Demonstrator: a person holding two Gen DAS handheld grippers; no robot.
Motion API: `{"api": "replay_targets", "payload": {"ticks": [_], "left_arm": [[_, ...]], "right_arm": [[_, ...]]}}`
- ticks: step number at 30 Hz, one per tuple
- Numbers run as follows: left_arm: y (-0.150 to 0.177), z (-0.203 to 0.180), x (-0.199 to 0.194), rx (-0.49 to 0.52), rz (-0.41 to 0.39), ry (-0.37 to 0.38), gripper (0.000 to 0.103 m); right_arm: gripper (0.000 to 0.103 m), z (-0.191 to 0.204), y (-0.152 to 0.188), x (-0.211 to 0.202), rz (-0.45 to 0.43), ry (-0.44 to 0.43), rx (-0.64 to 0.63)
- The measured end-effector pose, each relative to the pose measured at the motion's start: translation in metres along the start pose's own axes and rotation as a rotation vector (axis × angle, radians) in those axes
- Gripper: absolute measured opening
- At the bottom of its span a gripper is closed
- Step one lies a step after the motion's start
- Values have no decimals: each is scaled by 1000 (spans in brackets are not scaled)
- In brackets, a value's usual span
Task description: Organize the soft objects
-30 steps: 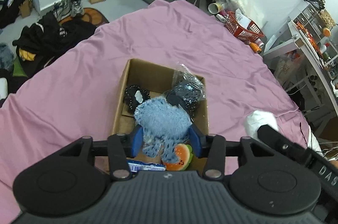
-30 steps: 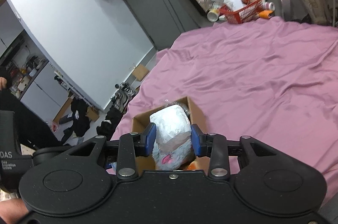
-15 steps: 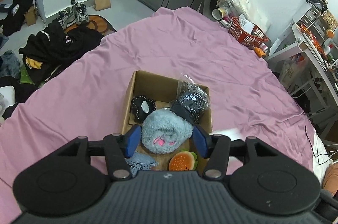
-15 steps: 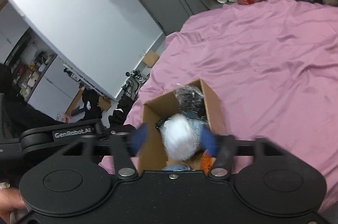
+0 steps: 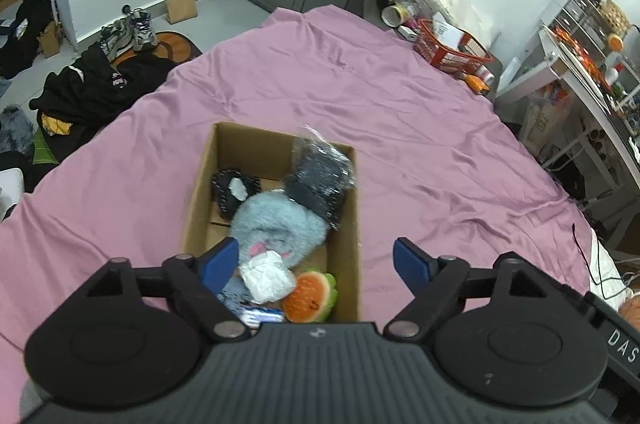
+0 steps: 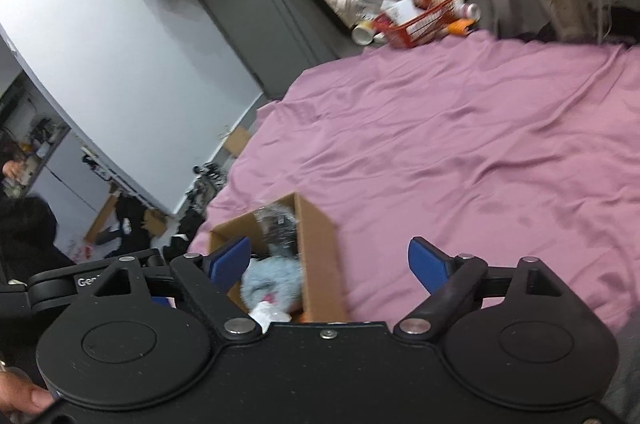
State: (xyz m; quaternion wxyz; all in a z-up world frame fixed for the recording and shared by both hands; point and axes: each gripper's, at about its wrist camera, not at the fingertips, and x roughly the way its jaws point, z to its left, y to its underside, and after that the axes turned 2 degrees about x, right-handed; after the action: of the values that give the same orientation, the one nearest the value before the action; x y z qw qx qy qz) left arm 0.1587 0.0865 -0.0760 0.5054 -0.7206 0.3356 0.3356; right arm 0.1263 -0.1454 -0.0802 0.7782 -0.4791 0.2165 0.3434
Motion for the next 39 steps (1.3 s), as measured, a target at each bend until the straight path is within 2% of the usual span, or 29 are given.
{"api": "replay_targets", "payload": {"ticks": [5, 9, 15, 22, 28, 32, 39], "left_arm": [[6, -24, -8, 43, -3, -2, 87], [14, -42, -17, 76, -13, 5, 94], [29, -61, -33, 118, -29, 4, 102], [48, -74, -58, 176, -91, 0, 102], [61, -77, -77, 194, -115, 5, 102], [69, -77, -87, 213, -135, 7, 102], [81, -72, -101, 256, -159, 4, 102]], "right_arm": [[96, -16, -4, -17, -19, 39, -7], [103, -29, -6, -36, -39, 52, -6], [103, -42, -2, -57, -56, 79, -22], [103, -51, 2, -83, -81, 99, -43], [103, -46, 8, -107, -121, 110, -84], [103, -40, 10, -120, -158, 148, -116], [103, -28, 17, -130, -151, 187, -152]]}}
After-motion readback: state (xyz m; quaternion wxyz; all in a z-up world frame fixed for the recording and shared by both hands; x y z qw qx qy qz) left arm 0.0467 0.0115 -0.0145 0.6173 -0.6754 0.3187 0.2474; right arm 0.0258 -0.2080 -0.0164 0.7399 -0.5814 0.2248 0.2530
